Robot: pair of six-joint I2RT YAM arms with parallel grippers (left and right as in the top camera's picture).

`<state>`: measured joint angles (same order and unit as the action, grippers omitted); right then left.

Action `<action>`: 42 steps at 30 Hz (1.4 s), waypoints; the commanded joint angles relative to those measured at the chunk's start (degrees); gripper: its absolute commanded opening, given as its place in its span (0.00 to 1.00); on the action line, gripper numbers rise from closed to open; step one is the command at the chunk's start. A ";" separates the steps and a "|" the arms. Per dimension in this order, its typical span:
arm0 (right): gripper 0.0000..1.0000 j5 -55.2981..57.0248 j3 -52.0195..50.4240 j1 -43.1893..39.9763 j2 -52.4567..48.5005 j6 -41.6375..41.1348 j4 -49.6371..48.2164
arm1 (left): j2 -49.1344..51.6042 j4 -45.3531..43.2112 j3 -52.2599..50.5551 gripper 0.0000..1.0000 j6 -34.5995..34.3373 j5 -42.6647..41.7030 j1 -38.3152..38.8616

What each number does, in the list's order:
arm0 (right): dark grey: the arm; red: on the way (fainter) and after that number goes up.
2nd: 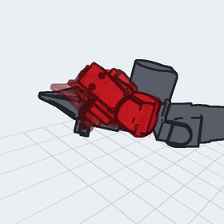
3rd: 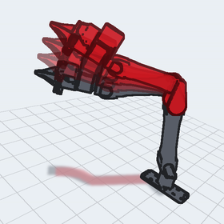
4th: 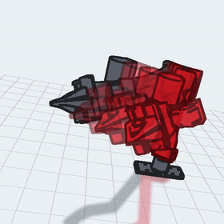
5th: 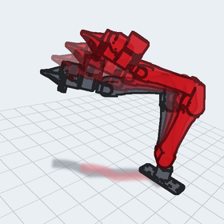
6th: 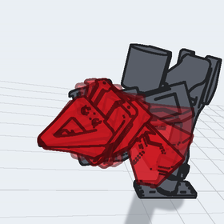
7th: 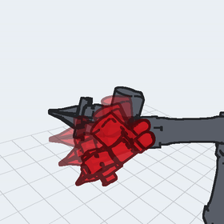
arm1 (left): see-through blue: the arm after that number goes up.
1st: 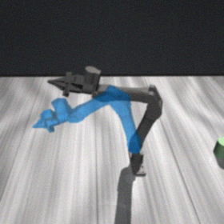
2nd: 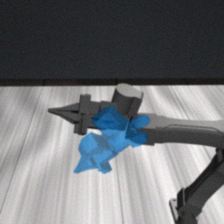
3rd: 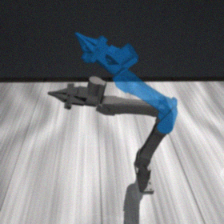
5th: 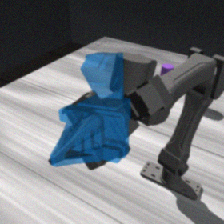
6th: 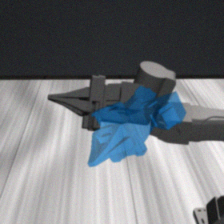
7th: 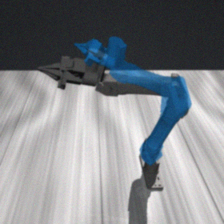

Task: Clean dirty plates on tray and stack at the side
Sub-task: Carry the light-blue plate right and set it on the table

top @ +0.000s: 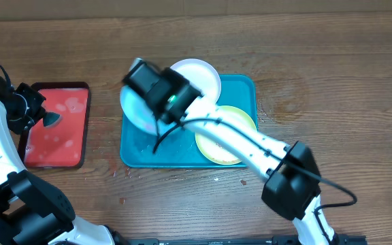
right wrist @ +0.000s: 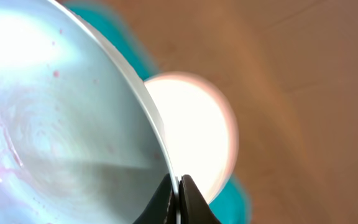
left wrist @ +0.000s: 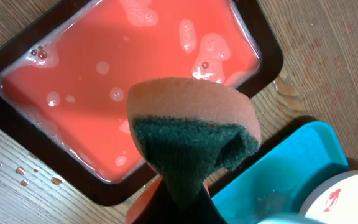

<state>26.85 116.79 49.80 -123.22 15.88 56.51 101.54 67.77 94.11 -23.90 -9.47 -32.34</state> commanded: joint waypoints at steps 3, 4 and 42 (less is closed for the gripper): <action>0.04 -23.41 1.36 -9.16 1.97 -10.86 1.05 | -0.66 -0.09 0.52 0.04 -0.55 -0.70 0.11; 0.04 -27.89 1.36 -11.58 1.97 -13.09 0.72 | -0.66 -0.09 0.52 0.04 -0.55 -0.70 0.11; 0.04 -27.76 -23.08 -57.88 1.68 -44.26 -4.72 | -0.59 -0.61 0.50 0.04 -0.55 -0.70 0.22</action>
<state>-2.48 95.37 -7.53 -123.22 -26.98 52.88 101.54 67.46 94.11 -23.90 -9.47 -32.34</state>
